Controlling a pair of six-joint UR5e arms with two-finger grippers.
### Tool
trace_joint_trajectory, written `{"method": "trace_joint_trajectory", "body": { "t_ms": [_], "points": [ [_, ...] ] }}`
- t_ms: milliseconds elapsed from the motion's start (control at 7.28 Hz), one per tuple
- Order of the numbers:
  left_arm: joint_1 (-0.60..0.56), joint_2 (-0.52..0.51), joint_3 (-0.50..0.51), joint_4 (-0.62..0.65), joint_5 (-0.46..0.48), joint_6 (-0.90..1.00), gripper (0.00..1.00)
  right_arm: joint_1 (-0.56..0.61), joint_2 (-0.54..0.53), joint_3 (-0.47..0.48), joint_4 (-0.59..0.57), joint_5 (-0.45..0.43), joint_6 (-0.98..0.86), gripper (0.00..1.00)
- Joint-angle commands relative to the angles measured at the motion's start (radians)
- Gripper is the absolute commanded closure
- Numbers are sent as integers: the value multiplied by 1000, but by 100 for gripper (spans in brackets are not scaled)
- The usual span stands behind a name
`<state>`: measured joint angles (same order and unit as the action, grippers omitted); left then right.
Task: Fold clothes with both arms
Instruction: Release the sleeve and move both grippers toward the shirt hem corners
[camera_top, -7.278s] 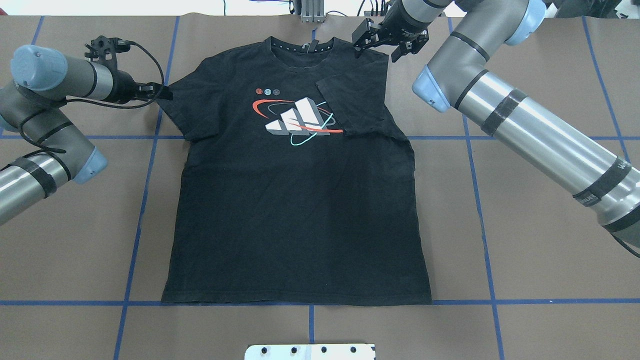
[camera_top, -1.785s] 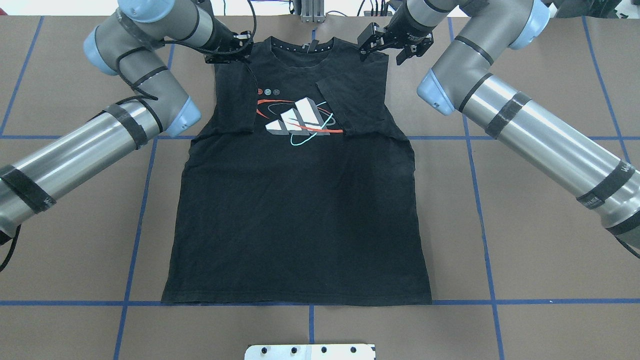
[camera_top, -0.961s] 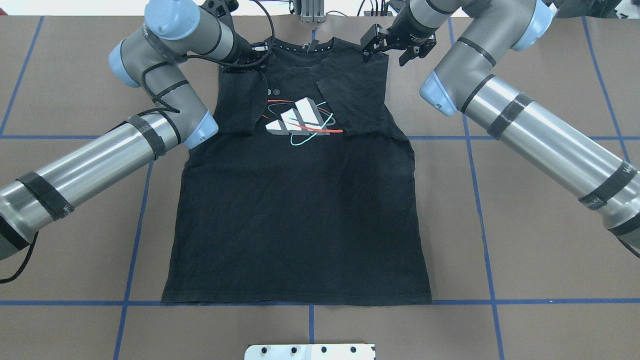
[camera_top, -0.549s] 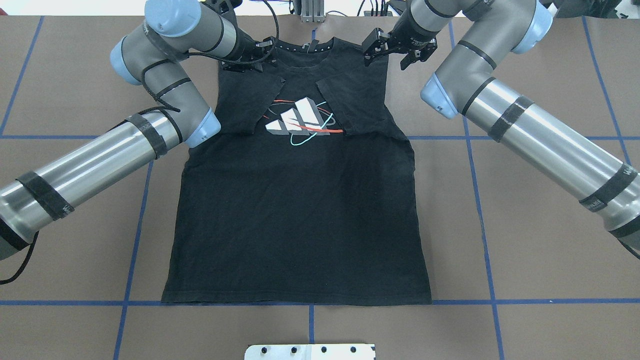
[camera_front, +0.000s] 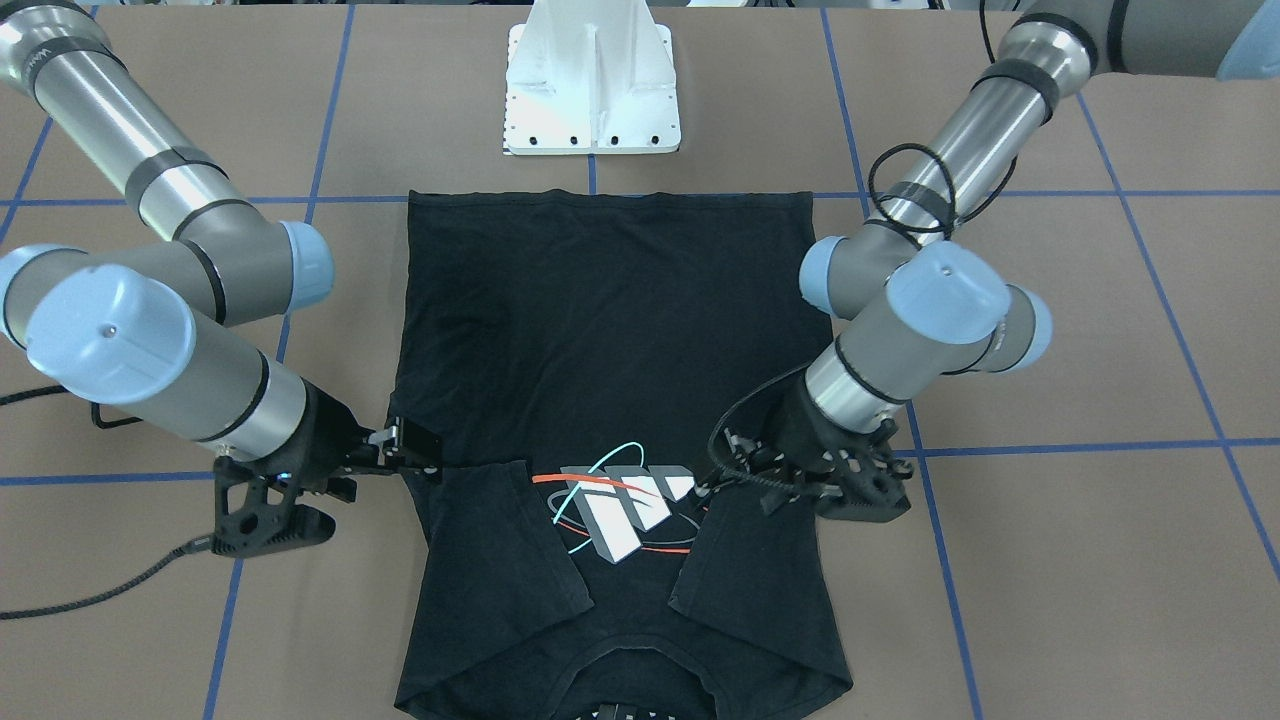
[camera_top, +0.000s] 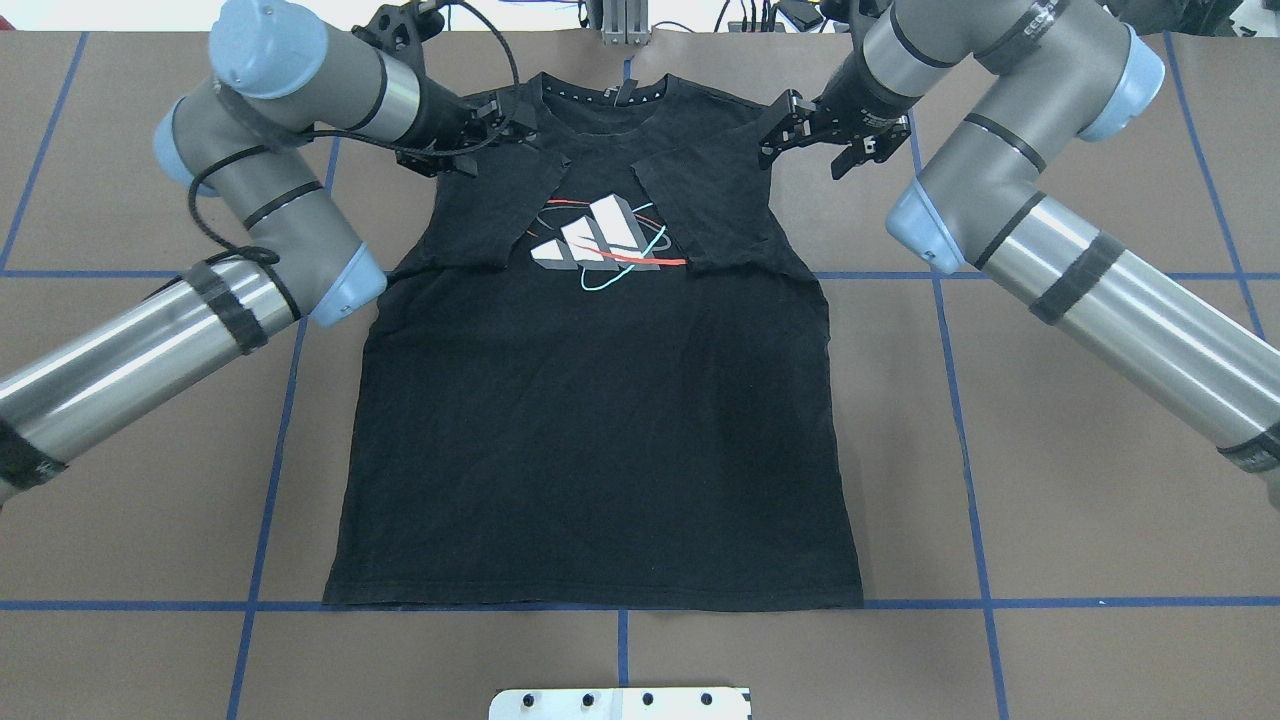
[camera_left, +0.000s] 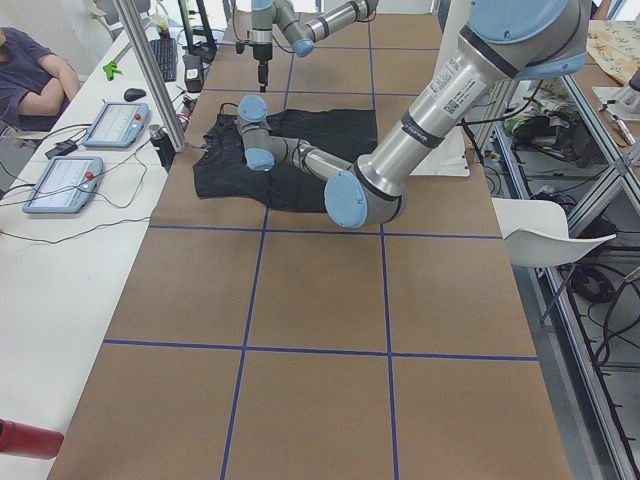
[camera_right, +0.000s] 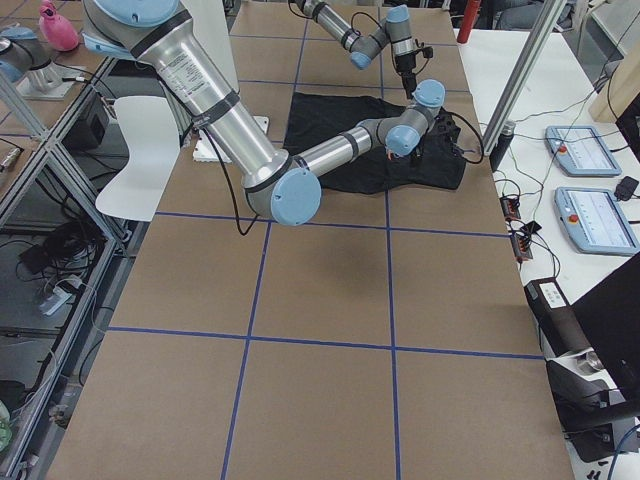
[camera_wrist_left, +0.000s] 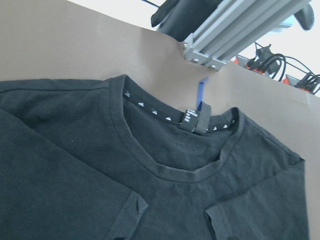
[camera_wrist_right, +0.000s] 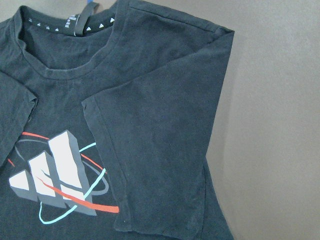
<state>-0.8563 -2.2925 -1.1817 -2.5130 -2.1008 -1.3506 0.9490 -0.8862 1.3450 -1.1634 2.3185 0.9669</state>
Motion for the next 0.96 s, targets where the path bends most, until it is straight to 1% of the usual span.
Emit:
{"method": "trace_joint_trajectory", "body": {
  "t_ms": [0, 137, 275, 412, 549, 687, 824],
  "points": [
    [-4, 237, -255, 5, -47, -1, 0, -25, -147, 223, -91, 15, 82, 0],
    [-3, 330, -363, 44, -60, -1, 0, -64, -227, 320, -91, 9, 137, 0],
    [-3, 394, -483, 134, -106, -2, 0, -122, -308, 403, -88, -14, 180, 0],
    [-3, 472, -584, 163, -108, -2, 0, -174, -371, 458, -88, -54, 184, 0],
    [0, 538, -661, 163, -110, -2, 0, -220, -423, 497, -82, -79, 184, 0],
    [2, 570, -700, 163, -110, -4, 0, -252, -454, 523, -82, -80, 184, 0],
    [0, 573, -708, 163, -110, -2, 0, -300, -467, 532, -82, -80, 191, 0]
  ]
}}
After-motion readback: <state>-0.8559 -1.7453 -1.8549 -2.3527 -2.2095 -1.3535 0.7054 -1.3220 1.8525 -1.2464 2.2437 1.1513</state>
